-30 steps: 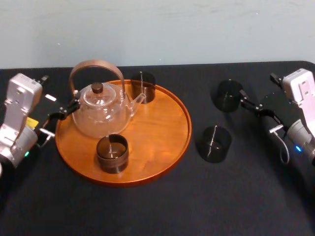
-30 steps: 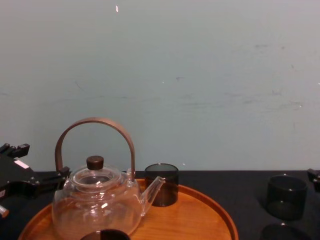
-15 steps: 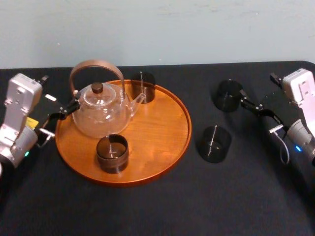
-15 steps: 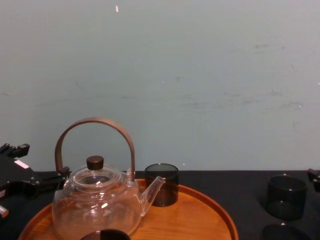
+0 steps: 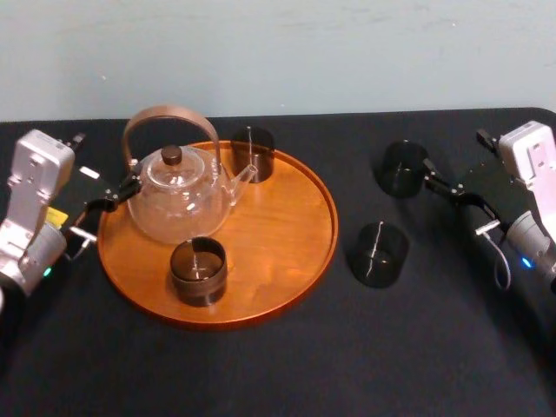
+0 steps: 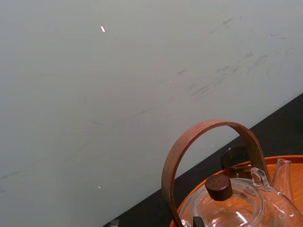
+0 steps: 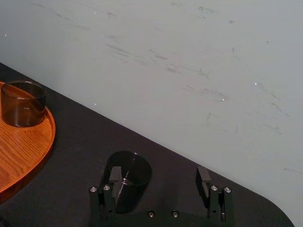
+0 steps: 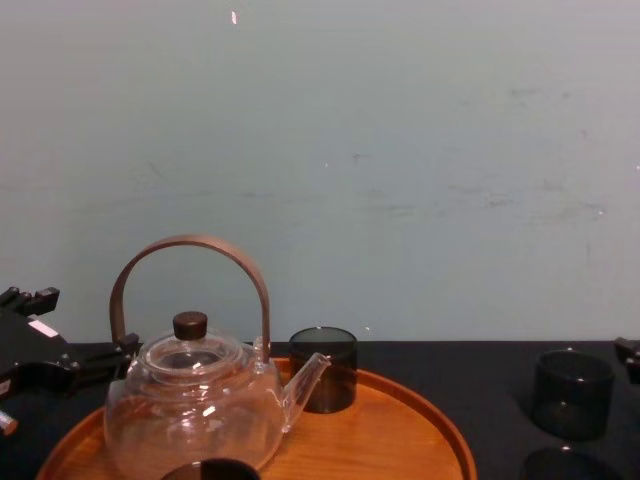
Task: Pick up the glass from the table and place it on the tray.
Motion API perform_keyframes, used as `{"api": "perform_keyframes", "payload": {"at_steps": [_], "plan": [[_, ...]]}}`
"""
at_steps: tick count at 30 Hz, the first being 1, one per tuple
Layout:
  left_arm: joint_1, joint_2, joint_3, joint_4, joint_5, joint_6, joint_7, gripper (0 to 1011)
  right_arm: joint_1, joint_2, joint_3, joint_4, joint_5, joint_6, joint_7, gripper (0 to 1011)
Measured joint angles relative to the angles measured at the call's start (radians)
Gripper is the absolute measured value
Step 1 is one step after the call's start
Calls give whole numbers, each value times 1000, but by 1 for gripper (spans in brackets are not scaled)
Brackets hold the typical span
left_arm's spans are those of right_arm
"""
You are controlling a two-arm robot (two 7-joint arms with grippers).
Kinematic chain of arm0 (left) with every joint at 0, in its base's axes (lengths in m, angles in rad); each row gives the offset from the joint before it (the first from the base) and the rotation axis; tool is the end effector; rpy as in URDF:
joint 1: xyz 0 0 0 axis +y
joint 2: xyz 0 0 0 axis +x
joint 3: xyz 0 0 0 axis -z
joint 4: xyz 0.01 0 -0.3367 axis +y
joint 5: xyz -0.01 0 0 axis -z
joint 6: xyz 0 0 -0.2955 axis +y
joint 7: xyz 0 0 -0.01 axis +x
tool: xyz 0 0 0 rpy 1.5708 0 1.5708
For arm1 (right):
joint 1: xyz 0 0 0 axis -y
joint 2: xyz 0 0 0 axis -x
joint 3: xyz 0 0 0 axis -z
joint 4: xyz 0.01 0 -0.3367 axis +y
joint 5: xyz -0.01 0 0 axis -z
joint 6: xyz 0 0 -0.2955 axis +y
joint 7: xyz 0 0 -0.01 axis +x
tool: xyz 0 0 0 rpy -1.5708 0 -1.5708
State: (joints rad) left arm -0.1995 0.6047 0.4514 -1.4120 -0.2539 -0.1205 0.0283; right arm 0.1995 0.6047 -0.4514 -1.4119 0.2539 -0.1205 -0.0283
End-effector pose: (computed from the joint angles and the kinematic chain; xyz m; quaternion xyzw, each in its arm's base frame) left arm 0.3531 0.1127 -0.3374 0.1415 -0.1325 0.5799 0.7913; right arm 0.3531 -0.1128 -0.3374 -0.1415 -0.1324 -0.5799 0.7913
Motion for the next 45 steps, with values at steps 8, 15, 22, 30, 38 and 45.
{"api": "perform_keyframes", "payload": {"at_steps": [8, 15, 22, 30, 38, 45], "plan": [[0, 0, 0, 0, 0, 0, 0, 1009, -23, 12, 15, -24, 16, 0, 31, 1002], [0, 0, 0, 0, 0, 0, 0, 1009, -86, 42, 39, -95, 42, 5, 79, 1002], [0, 0, 0, 0, 0, 0, 0, 1010, -159, 70, 59, -177, 46, 5, 99, 1002], [0, 0, 0, 0, 0, 0, 0, 1009, -233, 84, 79, -253, 50, 4, 107, 1002], [0, 0, 0, 0, 0, 0, 0, 1009, -284, 85, 80, -299, 42, 7, 126, 1002], [0, 0, 0, 0, 0, 0, 0, 1009, -303, 73, 74, -310, 35, 14, 154, 1002]]}}
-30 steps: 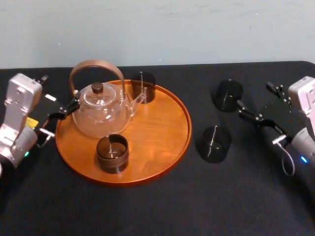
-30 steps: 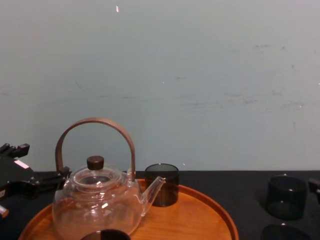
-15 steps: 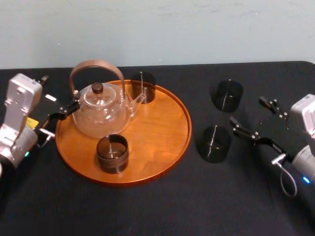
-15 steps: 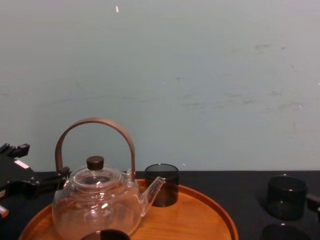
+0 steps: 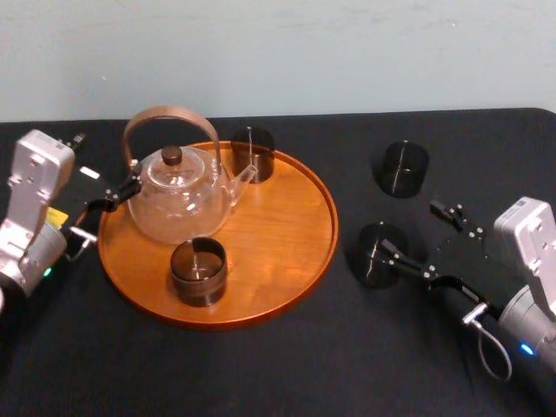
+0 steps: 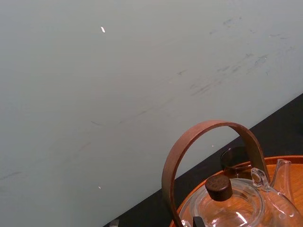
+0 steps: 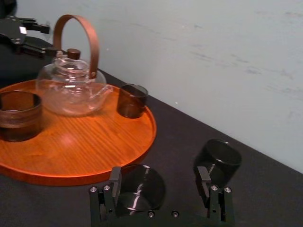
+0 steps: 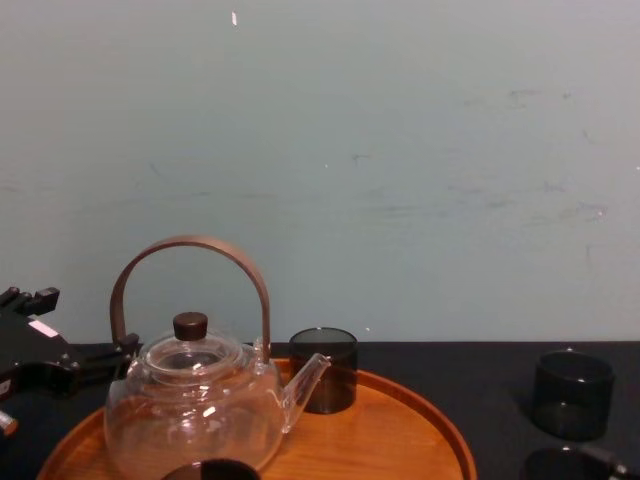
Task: Pick up the glass from the table and place it on the tray.
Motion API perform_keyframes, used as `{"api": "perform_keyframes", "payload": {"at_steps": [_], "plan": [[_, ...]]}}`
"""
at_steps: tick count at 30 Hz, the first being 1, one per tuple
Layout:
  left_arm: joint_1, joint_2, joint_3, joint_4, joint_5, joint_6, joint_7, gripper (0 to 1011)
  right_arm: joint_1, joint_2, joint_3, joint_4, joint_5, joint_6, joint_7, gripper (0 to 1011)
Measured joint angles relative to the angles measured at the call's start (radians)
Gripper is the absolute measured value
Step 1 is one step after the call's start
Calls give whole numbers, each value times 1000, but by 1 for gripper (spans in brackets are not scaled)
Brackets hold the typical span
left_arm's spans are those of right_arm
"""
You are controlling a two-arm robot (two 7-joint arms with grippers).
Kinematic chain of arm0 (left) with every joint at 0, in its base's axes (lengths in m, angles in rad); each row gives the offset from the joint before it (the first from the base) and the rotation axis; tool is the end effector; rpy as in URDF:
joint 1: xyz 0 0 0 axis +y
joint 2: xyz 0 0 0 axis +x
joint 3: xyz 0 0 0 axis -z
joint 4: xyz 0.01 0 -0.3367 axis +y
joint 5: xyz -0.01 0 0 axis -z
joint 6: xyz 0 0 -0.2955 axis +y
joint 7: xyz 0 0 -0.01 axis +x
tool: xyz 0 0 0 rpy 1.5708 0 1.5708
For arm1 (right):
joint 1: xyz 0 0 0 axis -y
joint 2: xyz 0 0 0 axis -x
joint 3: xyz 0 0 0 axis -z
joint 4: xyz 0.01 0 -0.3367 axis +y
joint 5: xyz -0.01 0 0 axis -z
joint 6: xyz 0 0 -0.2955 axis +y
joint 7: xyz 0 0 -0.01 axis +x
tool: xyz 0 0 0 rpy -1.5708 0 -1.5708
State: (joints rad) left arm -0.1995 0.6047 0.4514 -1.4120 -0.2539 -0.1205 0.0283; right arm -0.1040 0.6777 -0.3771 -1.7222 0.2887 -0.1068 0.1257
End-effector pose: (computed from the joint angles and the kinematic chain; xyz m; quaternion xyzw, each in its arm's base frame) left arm 0.3531 0.1127 -0.3374 0.1415 -0.1325 0.5799 0.7913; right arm 0.2581 -0.0981 -0.3341 -0.1281 -0.0866 -0.4743 0.8667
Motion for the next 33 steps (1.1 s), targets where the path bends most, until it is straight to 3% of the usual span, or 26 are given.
{"api": "perform_keyframes", "payload": {"at_steps": [12, 33], "plan": [[0, 0, 0, 0, 0, 0, 0, 1010, -27, -24, -3, -2, -16, 9, 37, 1002], [0, 0, 0, 0, 0, 0, 0, 1010, -43, -72, 25, 30, -48, 31, 73, 1002]]}}
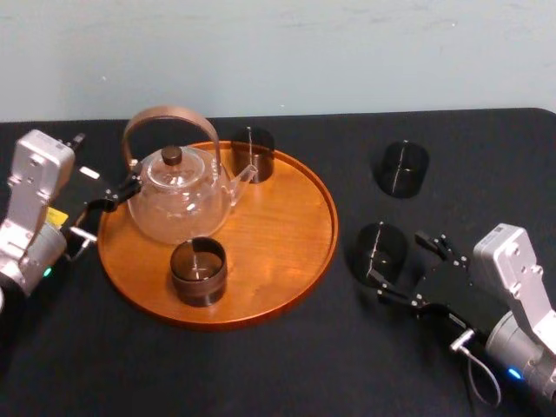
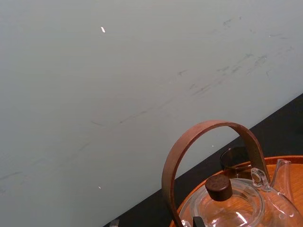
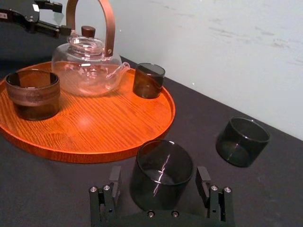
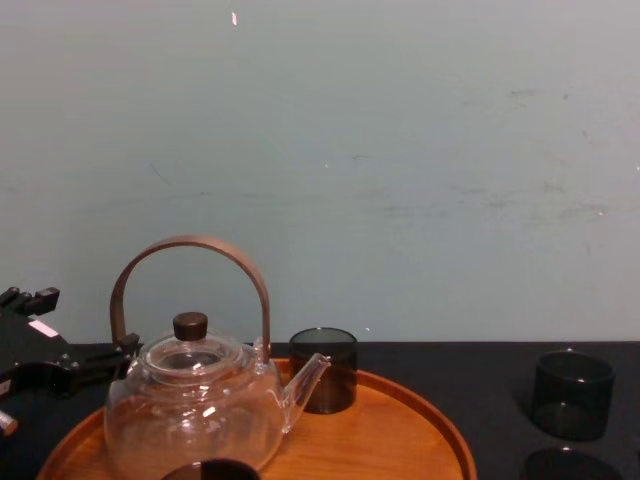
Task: Pick up the glass from the table and place it on the tray.
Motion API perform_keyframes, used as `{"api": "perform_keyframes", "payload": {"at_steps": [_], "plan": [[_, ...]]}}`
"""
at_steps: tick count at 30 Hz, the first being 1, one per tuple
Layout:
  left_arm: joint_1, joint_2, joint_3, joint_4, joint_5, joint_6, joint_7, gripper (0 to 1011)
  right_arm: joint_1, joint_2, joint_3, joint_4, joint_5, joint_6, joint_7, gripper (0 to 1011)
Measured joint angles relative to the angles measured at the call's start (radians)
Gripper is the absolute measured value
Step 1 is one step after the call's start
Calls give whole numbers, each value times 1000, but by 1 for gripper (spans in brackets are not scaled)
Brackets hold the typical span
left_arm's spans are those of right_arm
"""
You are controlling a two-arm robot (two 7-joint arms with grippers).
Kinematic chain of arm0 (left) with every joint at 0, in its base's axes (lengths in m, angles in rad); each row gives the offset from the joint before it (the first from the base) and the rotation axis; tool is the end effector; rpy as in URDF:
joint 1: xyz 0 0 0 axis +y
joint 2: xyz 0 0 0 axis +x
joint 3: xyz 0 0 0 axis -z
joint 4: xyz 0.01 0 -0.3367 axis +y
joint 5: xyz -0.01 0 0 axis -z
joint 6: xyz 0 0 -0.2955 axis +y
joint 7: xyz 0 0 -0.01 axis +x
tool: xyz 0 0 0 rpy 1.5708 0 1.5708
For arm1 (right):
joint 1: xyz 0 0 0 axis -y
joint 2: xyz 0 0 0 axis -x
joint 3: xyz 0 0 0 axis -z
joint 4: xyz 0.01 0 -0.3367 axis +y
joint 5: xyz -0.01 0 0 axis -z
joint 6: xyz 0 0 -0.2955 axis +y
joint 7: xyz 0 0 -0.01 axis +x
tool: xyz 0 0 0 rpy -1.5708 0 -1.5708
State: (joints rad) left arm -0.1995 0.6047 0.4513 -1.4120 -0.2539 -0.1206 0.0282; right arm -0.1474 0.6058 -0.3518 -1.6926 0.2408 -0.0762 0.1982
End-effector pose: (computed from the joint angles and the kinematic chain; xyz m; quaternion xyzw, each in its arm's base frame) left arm 0.3531 0.1128 -0.3374 0.1415 -0.1325 0.5799 0.7913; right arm 0.2456 -0.0869 -0.3553 -0.1459 -0.0528 -0.4570 0.8758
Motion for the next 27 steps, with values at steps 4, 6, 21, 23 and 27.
{"api": "perform_keyframes", "payload": {"at_steps": [4, 6, 21, 23, 27], "plan": [[0, 0, 0, 0, 0, 0, 0, 1010, 4, -12, 3, 15, -5, 2, 10, 1002], [0, 0, 0, 0, 0, 0, 0, 1010, 7, -19, 4, 26, -8, 3, 16, 1002], [0, 0, 0, 0, 0, 0, 0, 1009, 43, -67, 15, 103, -35, 13, 48, 1002], [0, 0, 0, 0, 0, 0, 0, 1010, 47, -71, 16, 108, -39, 15, 52, 1002], [0, 0, 0, 0, 0, 0, 0, 1010, 63, -85, 17, 123, -52, 20, 64, 1002]]}}
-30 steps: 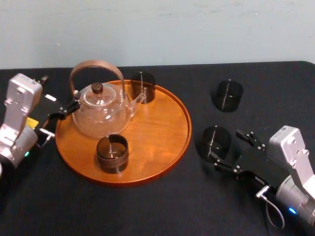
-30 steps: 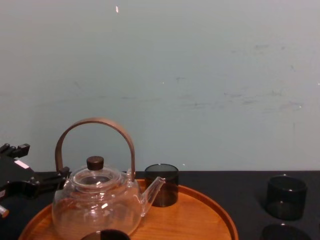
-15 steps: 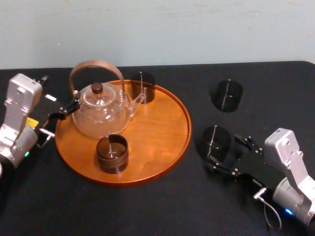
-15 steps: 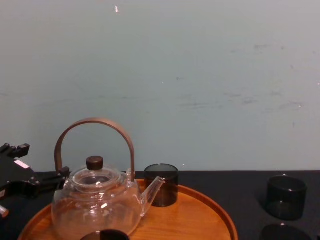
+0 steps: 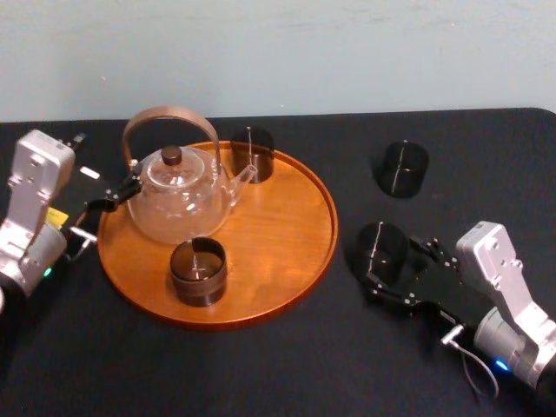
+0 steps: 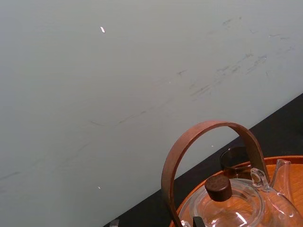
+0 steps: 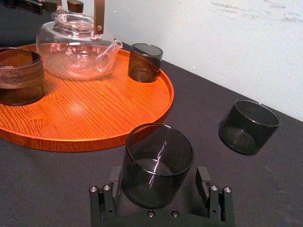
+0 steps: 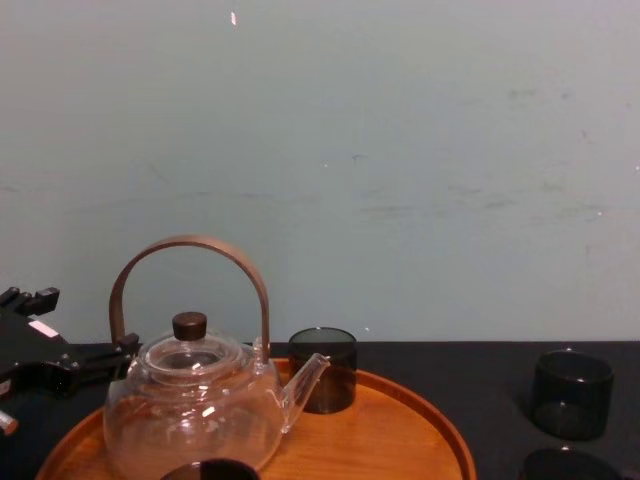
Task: Pick up the glass from the table and place it on the tray.
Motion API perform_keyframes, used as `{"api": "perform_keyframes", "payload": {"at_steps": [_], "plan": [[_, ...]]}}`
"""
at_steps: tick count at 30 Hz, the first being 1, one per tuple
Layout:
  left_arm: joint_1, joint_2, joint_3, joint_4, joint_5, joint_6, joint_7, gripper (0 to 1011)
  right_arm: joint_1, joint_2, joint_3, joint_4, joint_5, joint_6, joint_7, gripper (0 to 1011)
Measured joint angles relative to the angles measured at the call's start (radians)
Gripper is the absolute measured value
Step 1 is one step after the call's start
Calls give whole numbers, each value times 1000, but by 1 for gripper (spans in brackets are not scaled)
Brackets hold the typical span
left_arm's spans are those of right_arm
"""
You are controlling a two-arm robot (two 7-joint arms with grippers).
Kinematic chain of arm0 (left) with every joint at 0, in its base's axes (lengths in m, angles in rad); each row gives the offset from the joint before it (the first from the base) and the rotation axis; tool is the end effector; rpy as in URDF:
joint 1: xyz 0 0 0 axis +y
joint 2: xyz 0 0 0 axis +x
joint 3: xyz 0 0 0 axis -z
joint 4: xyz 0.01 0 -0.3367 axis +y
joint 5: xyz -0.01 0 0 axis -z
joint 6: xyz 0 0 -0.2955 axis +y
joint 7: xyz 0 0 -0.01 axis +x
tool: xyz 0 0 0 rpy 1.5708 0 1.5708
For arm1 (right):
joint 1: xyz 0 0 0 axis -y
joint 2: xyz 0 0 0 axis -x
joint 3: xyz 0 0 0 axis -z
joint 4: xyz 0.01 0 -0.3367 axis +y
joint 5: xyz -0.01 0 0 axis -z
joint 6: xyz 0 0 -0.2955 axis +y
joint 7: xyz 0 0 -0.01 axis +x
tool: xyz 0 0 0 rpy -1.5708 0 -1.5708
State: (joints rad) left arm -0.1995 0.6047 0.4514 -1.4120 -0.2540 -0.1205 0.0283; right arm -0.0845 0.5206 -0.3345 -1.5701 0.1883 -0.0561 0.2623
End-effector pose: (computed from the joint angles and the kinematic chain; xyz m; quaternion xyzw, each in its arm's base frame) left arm 0.3531 0.1127 -0.3374 0.1415 -0.1324 0.5799 0.7913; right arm 0.2673 -0.0825 -0.3758 -0.1642 -0.0353 -0.4587 0.8726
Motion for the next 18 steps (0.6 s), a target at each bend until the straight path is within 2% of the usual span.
{"api": "perform_keyframes", "payload": {"at_steps": [18], "plan": [[0, 0, 0, 0, 0, 0, 0, 1009, 86, -78, -8, 101, -38, 12, 63, 1002]]}}
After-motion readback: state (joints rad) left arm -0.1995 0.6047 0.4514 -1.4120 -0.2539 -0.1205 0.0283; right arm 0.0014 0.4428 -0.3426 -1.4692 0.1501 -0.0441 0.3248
